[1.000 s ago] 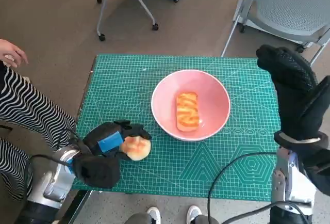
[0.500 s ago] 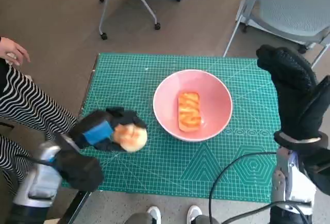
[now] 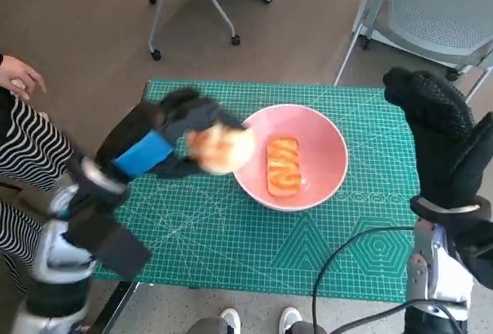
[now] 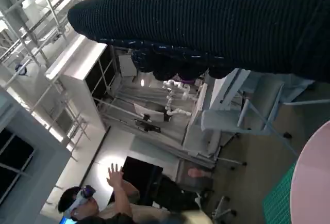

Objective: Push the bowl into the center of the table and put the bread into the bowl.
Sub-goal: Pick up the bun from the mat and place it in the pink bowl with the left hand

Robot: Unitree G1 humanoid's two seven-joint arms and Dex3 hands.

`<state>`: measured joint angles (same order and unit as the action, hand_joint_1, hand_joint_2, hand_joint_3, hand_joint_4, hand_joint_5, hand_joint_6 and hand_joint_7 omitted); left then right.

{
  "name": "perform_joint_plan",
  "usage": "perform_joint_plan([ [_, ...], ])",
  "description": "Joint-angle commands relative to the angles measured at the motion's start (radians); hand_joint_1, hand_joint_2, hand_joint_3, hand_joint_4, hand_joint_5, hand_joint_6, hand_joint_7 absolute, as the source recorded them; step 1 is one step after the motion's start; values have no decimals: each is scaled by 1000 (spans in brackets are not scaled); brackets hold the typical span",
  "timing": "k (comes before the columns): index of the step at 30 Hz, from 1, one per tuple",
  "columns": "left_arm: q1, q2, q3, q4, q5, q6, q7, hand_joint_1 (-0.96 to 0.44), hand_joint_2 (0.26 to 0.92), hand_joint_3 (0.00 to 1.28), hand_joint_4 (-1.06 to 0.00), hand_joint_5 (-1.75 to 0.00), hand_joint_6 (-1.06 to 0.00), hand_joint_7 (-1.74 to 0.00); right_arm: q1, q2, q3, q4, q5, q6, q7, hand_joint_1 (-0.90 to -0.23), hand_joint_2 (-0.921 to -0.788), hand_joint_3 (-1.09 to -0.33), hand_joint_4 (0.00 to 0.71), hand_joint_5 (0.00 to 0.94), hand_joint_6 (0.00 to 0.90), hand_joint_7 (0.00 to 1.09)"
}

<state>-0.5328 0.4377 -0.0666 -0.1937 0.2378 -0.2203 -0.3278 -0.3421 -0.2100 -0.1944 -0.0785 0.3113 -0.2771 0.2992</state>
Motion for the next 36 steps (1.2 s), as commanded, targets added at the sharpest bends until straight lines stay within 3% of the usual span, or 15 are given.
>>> perform_joint_plan([
  [1, -109, -65, -60, 79, 45, -19, 38, 3, 875, 58, -816, -1035, -715, -1075, 7, -5, 1, 13, 2, 16, 6, -688, -921, -698, 182, 1, 75, 536],
  [8, -242, -138, -151, 367, 121, -153, 105, 2, 873, 47, -840, -1037, -729, -1026, 11, -9, 1, 3, 3, 20, 6, -689, -921, -699, 182, 0, 74, 537],
  [12, -300, -164, -191, 509, 152, -206, 121, 1, 899, 33, -813, -1033, -671, -1119, 13, -13, -4, 0, 8, 23, 7, -691, -921, -699, 181, 0, 74, 538],
  [23, -407, -225, -289, 754, 225, -207, 93, 1, 920, 50, -735, -1083, -619, -1208, 19, -14, -9, -7, 9, 27, -1, -694, -921, -699, 180, 0, 71, 541],
  [26, -427, -237, -321, 819, 243, -172, 54, 0, 920, 128, -630, -1189, -545, -1285, 23, -13, -9, -16, 5, 31, -6, -695, -921, -700, 180, 0, 70, 542],
  [28, -434, -241, -334, 838, 245, -140, 16, 0, 921, 220, -499, -1303, -465, -1385, 26, -13, -10, -22, 3, 33, -9, -695, -921, -700, 180, 0, 70, 543],
  [29, -438, -242, -338, 845, 244, -123, -3, -33, 874, 213, -414, -1021, -388, -1144, 26, -13, -9, -24, 2, 33, -10, -695, -921, -700, 181, 1, 69, 543],
  [30, -439, -242, -343, 847, 242, -101, -28, -55, 860, 179, -407, -749, -380, -909, 27, -13, -10, -27, 1, 34, -12, -695, -921, -700, 181, 1, 69, 543],
  [32, -438, -240, -351, 844, 240, -70, -63, -91, 853, 115, -381, -411, -365, -629, 29, -14, -11, -32, 0, 36, -13, -694, -921, -700, 182, 1, 69, 544],
  [33, -438, -238, -353, 841, 240, -59, -77, -123, 846, 83, -335, -262, -343, -500, 29, -14, -11, -32, -1, 37, -15, -694, -921, -701, 182, 1, 68, 544],
  [36, -429, -229, -356, 824, 236, -40, -104, -187, 834, 40, -251, -86, -305, -332, 29, -15, -13, -34, -2, 38, -17, -694, -921, -701, 182, 1, 67, 545],
])
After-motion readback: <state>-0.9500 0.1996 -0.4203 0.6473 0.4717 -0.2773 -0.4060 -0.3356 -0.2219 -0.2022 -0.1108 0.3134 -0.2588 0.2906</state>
